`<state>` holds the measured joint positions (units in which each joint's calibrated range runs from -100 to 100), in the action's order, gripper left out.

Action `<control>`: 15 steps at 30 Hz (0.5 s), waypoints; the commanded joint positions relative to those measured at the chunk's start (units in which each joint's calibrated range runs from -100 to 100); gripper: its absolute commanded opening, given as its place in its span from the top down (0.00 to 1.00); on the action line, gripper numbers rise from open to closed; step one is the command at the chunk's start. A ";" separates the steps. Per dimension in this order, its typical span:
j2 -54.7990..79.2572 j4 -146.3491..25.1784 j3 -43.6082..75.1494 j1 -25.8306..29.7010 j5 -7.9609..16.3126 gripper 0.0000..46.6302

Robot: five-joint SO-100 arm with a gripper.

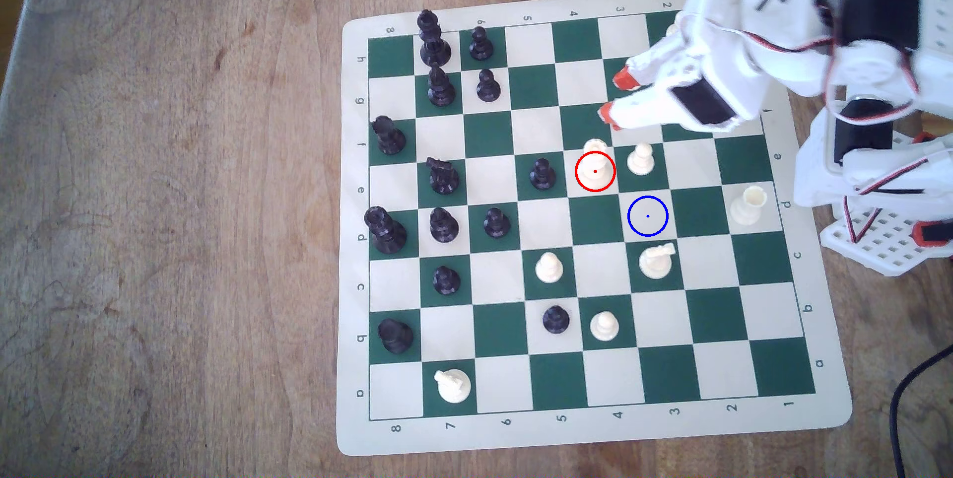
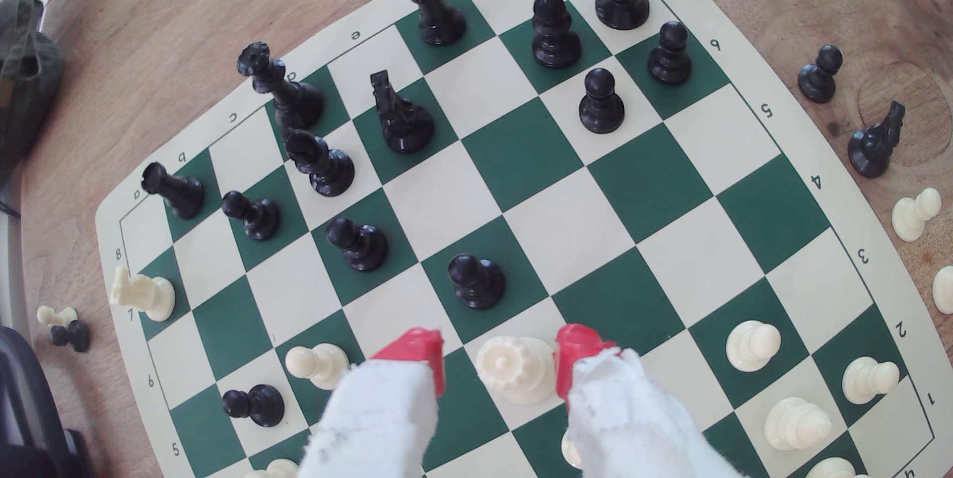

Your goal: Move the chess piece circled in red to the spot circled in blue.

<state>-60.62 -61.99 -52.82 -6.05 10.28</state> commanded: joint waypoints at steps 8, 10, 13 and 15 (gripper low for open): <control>11.30 -0.42 9.40 -2.36 1.12 0.64; 13.17 -0.42 9.58 -2.36 1.03 0.63; 16.22 -0.42 9.94 -2.67 1.03 0.62; 17.50 -0.42 10.12 -2.83 0.93 0.62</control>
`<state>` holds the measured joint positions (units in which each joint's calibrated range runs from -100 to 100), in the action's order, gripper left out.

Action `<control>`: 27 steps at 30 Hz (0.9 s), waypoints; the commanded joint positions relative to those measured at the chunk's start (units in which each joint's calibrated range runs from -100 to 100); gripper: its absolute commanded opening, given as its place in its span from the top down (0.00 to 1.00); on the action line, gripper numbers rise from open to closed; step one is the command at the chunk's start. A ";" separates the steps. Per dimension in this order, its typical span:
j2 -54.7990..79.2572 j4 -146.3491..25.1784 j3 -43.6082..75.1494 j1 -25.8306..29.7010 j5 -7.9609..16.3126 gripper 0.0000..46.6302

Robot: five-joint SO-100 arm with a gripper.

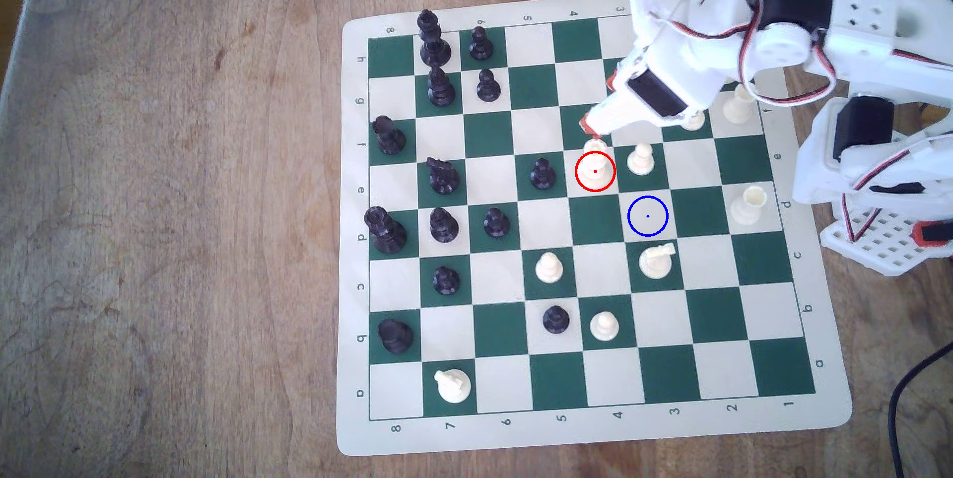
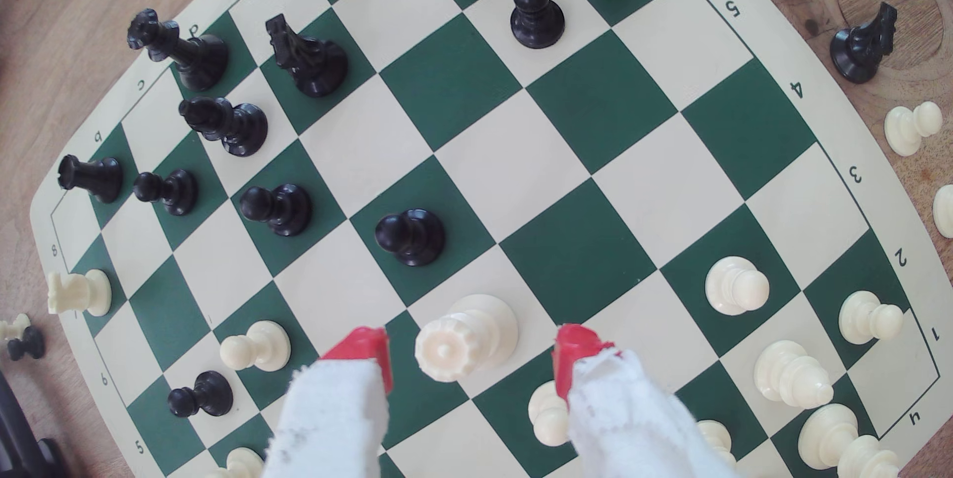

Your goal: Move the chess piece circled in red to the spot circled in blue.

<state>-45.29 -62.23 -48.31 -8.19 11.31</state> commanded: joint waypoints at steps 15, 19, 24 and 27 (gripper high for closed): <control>9.63 1.95 6.42 2.20 0.10 0.60; 10.99 2.03 6.51 3.53 0.29 0.61; 12.86 2.69 6.51 4.31 0.29 0.61; 13.79 3.18 6.51 4.86 0.29 0.62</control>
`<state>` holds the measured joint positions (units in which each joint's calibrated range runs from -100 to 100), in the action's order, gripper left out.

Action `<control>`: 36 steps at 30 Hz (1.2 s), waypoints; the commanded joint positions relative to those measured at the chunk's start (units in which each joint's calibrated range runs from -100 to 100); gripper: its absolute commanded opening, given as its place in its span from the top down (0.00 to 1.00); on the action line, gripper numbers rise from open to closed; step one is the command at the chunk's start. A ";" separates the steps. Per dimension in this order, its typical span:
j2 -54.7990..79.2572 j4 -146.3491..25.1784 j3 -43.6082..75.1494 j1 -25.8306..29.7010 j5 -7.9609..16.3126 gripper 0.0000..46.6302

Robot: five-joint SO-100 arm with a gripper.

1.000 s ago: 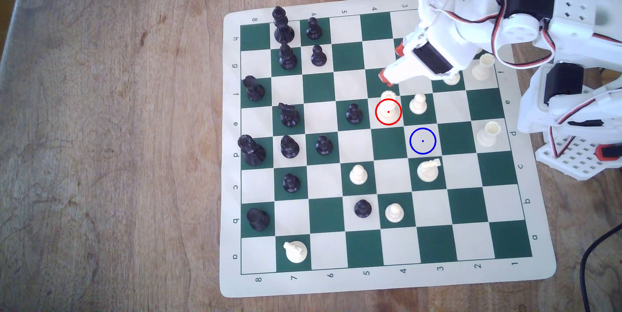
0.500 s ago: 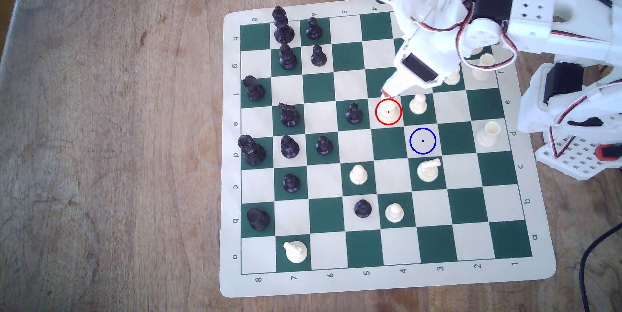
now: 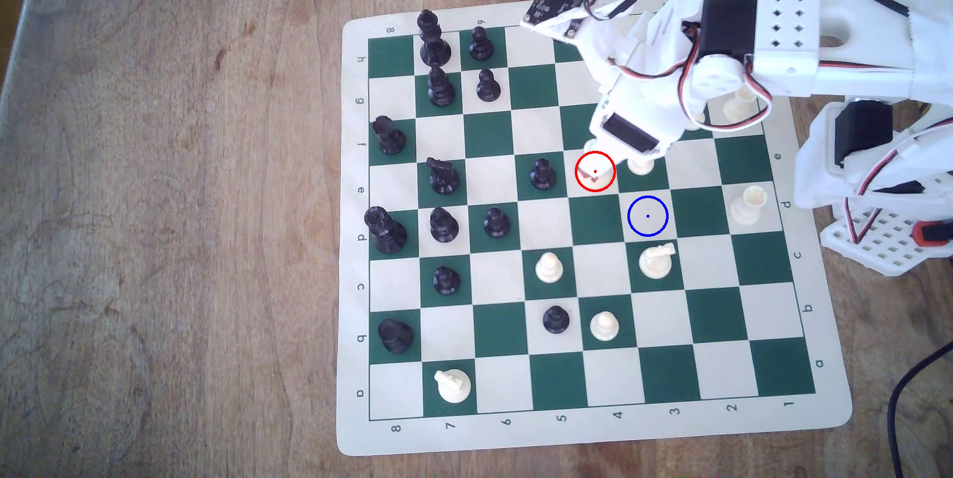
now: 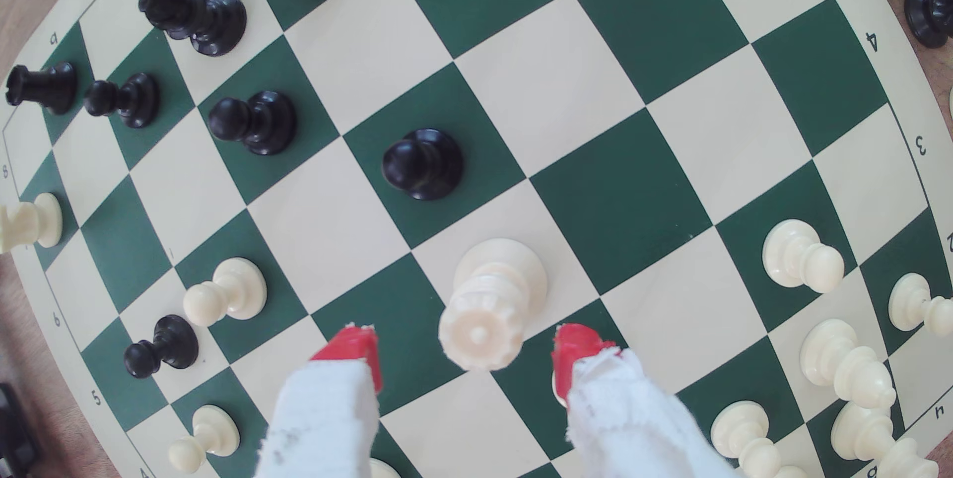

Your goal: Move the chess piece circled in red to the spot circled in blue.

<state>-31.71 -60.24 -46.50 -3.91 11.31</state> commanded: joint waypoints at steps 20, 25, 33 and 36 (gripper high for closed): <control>5.23 5.12 3.61 1.13 0.20 0.65; 5.48 4.71 3.16 1.60 -0.39 0.73; 5.06 4.38 2.16 2.38 -0.49 0.74; 5.06 4.22 1.80 2.70 -0.63 0.76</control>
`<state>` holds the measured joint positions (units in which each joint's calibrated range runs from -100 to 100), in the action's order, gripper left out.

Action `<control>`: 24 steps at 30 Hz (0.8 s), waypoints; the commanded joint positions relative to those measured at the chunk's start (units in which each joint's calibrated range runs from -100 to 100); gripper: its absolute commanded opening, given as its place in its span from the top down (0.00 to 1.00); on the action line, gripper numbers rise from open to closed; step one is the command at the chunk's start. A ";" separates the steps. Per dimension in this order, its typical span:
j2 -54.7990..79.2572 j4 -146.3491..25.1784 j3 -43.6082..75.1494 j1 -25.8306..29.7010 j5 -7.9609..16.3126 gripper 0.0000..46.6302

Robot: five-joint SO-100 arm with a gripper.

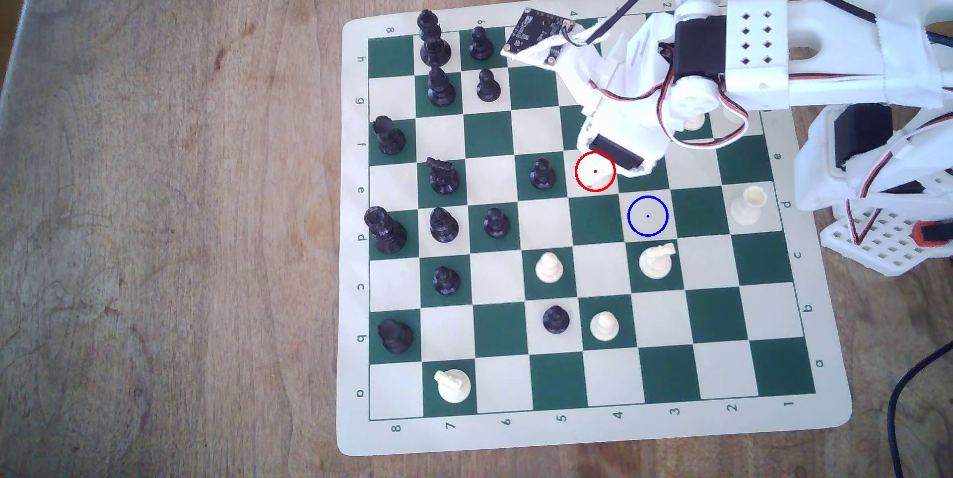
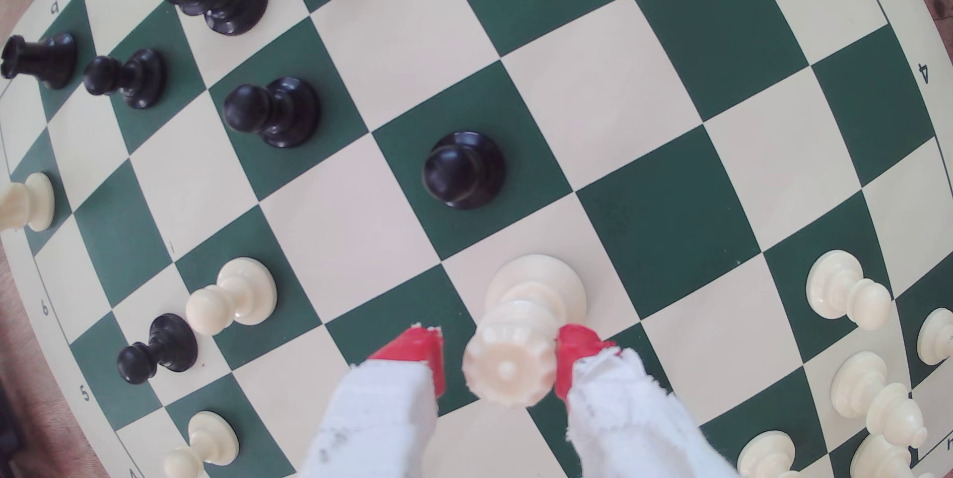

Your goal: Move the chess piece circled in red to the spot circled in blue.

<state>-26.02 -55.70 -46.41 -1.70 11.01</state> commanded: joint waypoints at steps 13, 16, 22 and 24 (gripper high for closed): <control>-3.36 -0.73 0.99 -1.08 -1.27 0.88; -7.35 -1.22 1.71 -2.33 -1.76 0.88; -15.92 -5.48 2.35 -2.33 -2.15 0.88; -19.15 -8.10 2.35 -1.47 -2.15 0.88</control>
<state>-37.41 -60.72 -46.50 -3.91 8.96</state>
